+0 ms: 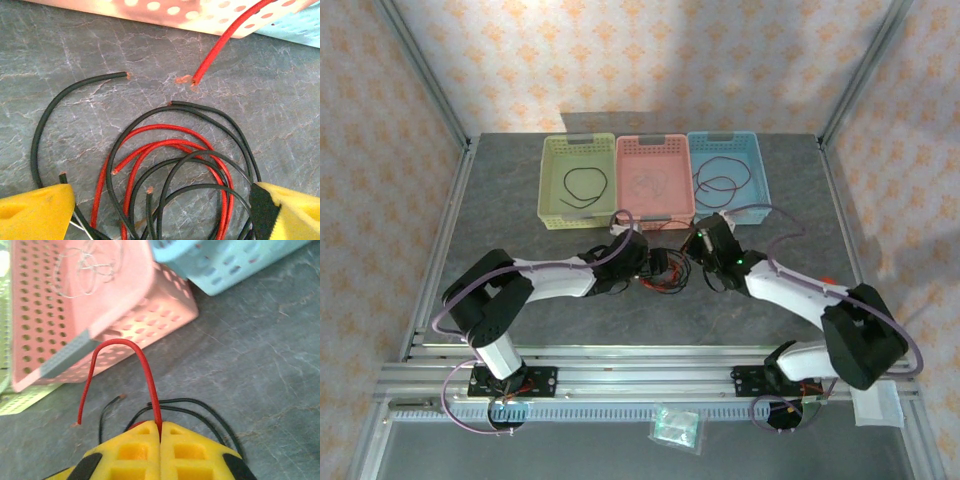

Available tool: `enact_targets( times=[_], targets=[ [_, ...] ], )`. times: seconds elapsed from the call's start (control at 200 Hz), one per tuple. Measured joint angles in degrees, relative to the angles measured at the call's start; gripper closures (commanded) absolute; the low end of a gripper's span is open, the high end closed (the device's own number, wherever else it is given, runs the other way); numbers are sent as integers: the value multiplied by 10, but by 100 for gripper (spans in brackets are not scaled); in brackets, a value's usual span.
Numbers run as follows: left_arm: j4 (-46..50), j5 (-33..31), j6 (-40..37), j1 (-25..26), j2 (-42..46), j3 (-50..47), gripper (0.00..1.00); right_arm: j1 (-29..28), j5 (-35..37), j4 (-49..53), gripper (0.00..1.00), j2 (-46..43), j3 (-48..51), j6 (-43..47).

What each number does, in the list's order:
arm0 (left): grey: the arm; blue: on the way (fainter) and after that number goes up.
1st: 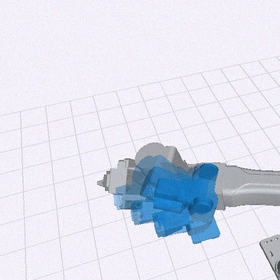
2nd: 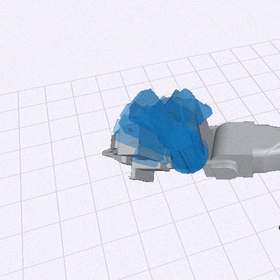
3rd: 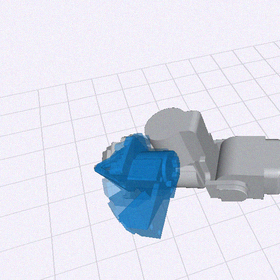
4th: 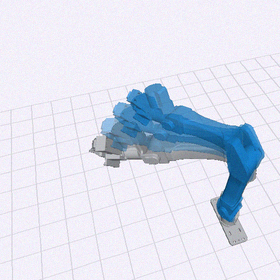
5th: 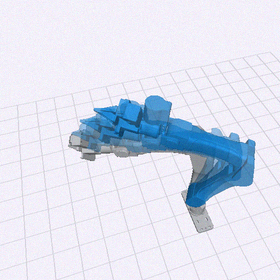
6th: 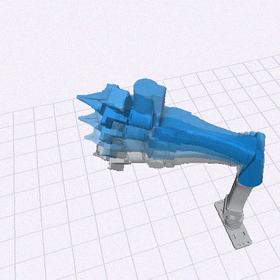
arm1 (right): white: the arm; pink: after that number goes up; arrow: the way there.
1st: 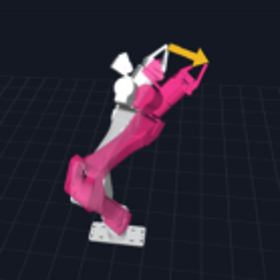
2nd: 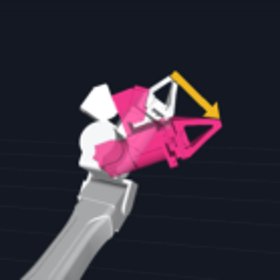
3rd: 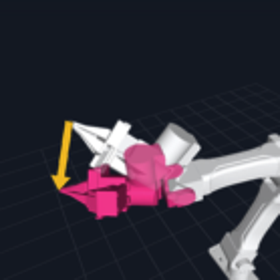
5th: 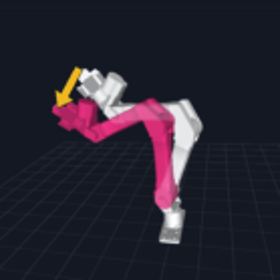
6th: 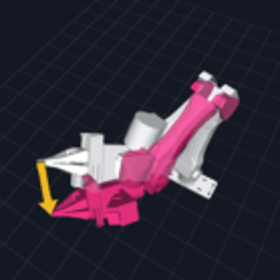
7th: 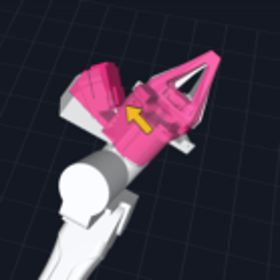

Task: Untangle the cables

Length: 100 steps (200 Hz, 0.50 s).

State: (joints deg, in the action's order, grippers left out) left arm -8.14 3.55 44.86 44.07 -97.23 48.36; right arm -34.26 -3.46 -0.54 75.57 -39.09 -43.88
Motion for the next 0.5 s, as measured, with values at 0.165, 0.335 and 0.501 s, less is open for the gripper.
enact_targets(
  times=[0.165, 0.335, 0.501],
  targets=[
    [10, 0, -5, 1, -21, 26, 7, 0, -20, 0, 100, -30, 0, 39],
    [33, -14, -16, 6, -47, 54, 7, 0, -25, 0, 100, -49, 0, 64],
    [59, -38, -31, 24, -63, 69, 7, 0, -21, 2, 100, -64, -4, 83]
  ],
)
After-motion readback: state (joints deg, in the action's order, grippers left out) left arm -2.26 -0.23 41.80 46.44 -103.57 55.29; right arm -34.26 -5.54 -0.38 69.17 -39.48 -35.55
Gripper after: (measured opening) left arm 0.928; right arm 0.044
